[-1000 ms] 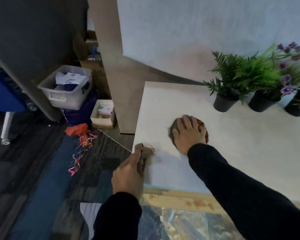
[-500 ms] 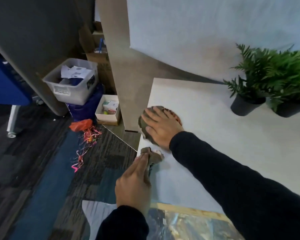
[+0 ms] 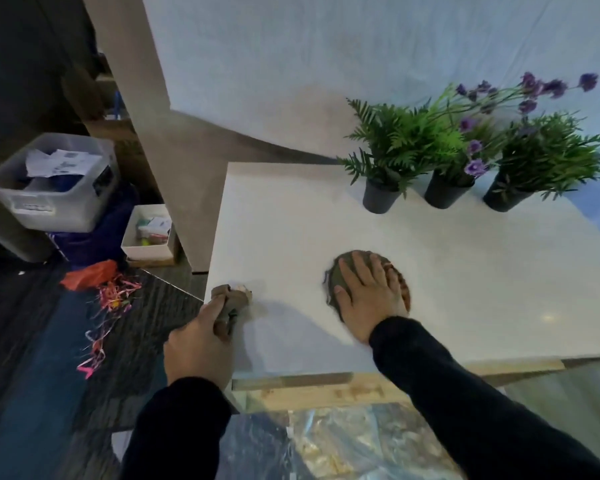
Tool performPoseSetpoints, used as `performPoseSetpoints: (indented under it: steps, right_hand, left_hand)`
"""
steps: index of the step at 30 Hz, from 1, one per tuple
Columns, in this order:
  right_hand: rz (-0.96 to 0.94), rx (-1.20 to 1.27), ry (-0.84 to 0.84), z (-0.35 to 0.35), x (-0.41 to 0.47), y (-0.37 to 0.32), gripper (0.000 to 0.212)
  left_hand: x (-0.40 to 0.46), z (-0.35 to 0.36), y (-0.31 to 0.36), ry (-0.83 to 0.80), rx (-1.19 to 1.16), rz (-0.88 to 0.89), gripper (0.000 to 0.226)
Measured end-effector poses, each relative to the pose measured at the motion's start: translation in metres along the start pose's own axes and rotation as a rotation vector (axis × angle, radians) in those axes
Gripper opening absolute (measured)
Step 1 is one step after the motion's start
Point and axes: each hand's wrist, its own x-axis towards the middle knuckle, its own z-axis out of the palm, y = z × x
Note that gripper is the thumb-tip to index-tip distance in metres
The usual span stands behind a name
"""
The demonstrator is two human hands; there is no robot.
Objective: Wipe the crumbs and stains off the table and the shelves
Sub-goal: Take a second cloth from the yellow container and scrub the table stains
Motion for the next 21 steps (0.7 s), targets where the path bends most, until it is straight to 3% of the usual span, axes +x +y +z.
performPoseSetpoints:
  steps: [3, 5, 7, 11, 15, 19, 21]
  right_hand:
    - [-0.257, -0.005, -0.017, 0.014, -0.071, -0.011, 0.061]
    - [-0.322, -0.040, -0.030, 0.013, -0.091, 0.030, 0.059]
    - [-0.192, -0.075, 0.005, 0.007, -0.090, 0.094, 0.064]
    - [0.277, -0.010, -0.015, -0.015, -0.065, 0.199, 0.082]
    - [0.475, 0.135, 0.005, -0.024, -0.019, 0.161, 0.066]
    - [0.117, 0.054, -0.020, -0.015, -0.024, 0.088, 0.064]
    - [-0.091, 0.006, -0.036, -0.009, -0.052, 0.084, 0.062]
  left_hand:
    - [0.000, 0.003, -0.004, -0.076, 0.063, 0.023, 0.044]
    - [-0.002, 0.006, -0.004, -0.112, 0.121, 0.047, 0.045]
    - [-0.008, 0.006, -0.003, -0.115, 0.147, 0.033, 0.045]
    - [-0.021, 0.003, 0.011, -0.133, 0.105, 0.048, 0.042]
    - [-0.033, 0.013, 0.044, -0.127, 0.048, 0.115, 0.035]
    - [-0.035, 0.041, 0.085, -0.164, 0.136, 0.230, 0.033]
    - [-0.035, 0.054, 0.104, -0.196, 0.160, 0.253, 0.034]
